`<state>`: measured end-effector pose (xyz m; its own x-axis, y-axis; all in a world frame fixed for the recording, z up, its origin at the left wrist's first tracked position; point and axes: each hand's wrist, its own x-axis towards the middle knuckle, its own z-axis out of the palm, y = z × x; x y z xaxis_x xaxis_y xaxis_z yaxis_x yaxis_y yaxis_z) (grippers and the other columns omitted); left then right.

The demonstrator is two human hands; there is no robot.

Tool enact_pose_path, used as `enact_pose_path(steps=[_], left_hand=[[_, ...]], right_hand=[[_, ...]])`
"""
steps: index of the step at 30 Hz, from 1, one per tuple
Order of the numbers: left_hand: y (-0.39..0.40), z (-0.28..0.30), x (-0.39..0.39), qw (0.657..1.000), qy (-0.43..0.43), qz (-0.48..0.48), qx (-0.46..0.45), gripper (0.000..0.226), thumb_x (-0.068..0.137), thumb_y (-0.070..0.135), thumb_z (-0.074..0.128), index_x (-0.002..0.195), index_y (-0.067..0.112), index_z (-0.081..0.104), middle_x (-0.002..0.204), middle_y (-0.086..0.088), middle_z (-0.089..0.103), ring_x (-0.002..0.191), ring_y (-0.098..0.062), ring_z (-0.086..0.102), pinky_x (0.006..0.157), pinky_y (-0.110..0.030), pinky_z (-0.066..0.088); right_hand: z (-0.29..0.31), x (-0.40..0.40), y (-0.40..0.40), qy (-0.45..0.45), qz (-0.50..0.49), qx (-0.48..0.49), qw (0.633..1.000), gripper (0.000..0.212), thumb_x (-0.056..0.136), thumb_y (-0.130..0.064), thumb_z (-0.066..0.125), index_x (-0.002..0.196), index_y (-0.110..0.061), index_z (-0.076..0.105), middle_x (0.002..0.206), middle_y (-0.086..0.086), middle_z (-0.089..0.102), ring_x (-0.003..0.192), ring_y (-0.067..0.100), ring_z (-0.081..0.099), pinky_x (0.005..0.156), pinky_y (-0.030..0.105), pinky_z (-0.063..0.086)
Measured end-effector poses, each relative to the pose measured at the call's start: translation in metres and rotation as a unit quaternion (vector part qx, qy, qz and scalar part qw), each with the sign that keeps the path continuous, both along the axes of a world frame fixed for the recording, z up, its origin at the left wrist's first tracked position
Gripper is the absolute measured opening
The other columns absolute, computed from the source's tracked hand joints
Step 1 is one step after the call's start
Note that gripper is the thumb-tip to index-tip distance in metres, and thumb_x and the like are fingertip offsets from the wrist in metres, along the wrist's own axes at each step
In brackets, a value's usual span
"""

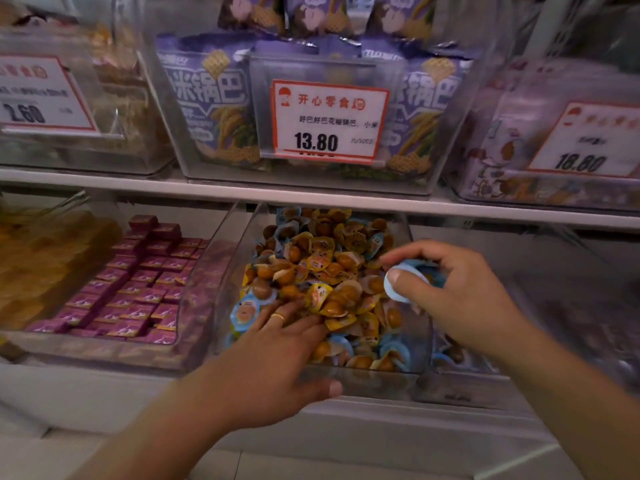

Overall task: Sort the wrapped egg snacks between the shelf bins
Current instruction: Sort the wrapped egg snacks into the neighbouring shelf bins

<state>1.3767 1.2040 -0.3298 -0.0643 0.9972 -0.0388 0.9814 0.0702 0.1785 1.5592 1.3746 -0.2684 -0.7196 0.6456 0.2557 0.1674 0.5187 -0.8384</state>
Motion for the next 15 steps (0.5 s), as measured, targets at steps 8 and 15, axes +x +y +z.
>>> enact_pose_path(steps=[8, 15], left_hand=[[0.021, -0.005, 0.004, 0.998, -0.054, -0.021, 0.019, 0.078, 0.079, 0.091, 0.019, 0.142, 0.046, 0.025, 0.146, 0.03, 0.027, 0.141, -0.006, 0.023, 0.114, -0.024, 0.022], [0.013, 0.02, -0.012, 0.989, -0.119, -0.009, 0.087, 0.045, 0.085, 0.079, 0.037, 0.113, 0.052, 0.06, 0.112, 0.031, 0.063, 0.102, 0.012, 0.057, 0.087, -0.025, 0.051]], right_hand=[[-0.036, 0.041, 0.076, 0.049, -0.199, -0.367, 0.907, 0.03, 0.102, -0.018, 0.05, 0.116, 0.003, 0.066, 0.106, 0.022, 0.066, 0.084, 0.034, 0.066, 0.068, 0.039, 0.055], [-0.027, 0.037, 0.077, 0.004, -0.221, -0.106, 0.969, 0.023, 0.098, -0.01, 0.051, 0.097, -0.022, 0.07, 0.105, 0.003, 0.074, 0.093, 0.007, 0.068, 0.071, 0.011, 0.051]])
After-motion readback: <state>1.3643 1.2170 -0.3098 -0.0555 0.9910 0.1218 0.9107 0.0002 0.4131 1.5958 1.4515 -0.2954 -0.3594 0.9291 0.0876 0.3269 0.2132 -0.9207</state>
